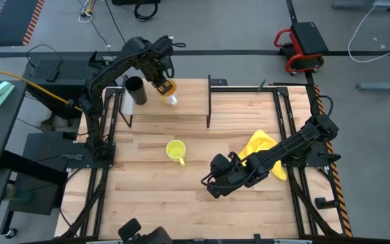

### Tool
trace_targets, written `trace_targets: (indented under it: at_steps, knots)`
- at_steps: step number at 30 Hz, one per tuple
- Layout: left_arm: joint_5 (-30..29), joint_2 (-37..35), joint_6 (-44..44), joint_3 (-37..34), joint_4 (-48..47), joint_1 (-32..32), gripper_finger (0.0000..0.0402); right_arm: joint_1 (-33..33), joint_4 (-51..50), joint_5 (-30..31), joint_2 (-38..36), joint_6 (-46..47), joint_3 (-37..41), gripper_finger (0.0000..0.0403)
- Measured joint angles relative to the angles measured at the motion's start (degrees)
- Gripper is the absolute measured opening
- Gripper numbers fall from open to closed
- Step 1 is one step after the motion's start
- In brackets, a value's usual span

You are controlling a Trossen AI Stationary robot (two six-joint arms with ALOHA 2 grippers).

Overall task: Stack small to large cups/mugs on shelf
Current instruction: Put the orange mug on the shelf

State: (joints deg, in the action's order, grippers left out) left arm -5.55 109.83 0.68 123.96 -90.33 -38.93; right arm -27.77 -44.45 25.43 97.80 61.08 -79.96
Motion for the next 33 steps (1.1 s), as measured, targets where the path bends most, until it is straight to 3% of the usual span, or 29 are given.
trace_targets:
  at_steps: [9, 21, 27, 33]
  knots:
    - [-0.46, -0.82, -1.08, 0.0, 0.19, -0.03, 0.0089, 0.19, 0.02, 0.0, 0.0, 0.29, 0.0, 0.0004]
    - [-2.32, -9.5, -5.57, 0.0, 0.28, 0.37, 0.0107, 3.18, 1.6, -0.06, 0.0, -3.8, 0.0, 0.0004]
    - [-2.17, -17.09, -11.4, 0.04, 0.29, 4.53, 0.0106, 10.84, 7.16, -5.23, -1.05, -14.87, 0.0, 0.0004]
    - [-2.76, -22.69, -17.21, 0.09, 0.29, 11.22, 0.0095, 23.72, 11.99, -10.25, -6.84, -25.22, 0.0, 0.0003]
